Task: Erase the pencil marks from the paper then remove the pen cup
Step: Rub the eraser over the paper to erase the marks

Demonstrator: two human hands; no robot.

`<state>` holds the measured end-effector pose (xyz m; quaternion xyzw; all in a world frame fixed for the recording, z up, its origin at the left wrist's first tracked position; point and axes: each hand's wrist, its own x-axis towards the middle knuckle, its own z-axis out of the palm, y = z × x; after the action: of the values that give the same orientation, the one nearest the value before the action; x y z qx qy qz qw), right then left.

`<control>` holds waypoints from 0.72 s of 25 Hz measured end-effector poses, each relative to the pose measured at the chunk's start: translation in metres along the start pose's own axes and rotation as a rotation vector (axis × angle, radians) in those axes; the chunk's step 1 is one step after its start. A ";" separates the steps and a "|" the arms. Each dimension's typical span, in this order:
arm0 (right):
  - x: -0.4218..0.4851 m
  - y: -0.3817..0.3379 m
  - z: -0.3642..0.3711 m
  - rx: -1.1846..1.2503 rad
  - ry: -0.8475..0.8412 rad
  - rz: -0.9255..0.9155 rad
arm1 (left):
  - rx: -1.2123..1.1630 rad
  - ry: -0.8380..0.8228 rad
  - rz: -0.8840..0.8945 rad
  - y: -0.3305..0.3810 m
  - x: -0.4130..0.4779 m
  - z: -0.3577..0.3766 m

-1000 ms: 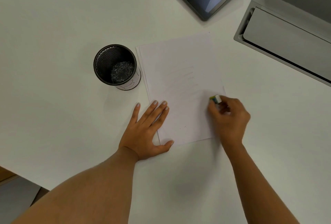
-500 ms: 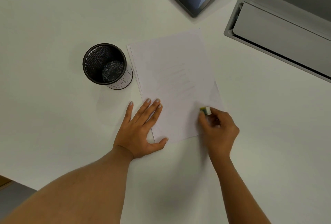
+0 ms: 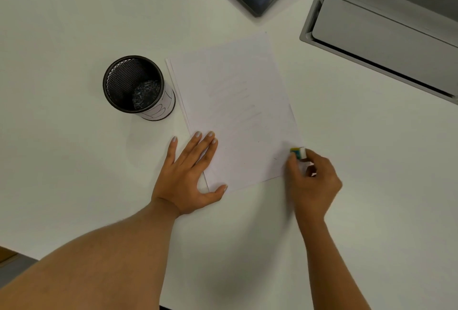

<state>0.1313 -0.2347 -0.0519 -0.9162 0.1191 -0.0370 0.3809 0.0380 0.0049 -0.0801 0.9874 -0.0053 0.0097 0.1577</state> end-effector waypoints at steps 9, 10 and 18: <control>-0.018 -0.006 0.009 0.063 -0.187 -0.147 | 0.010 -0.003 0.002 0.001 0.001 -0.002; 0.001 -0.007 0.004 0.070 -0.112 -0.060 | 0.012 -0.002 0.001 0.002 0.001 -0.002; -0.039 -0.032 0.026 -0.084 -0.465 -0.466 | 0.016 -0.030 0.014 0.000 0.000 -0.001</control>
<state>0.1037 -0.1858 -0.0469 -0.9175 -0.1826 0.0921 0.3411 0.0383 0.0052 -0.0796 0.9887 -0.0147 -0.0039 0.1494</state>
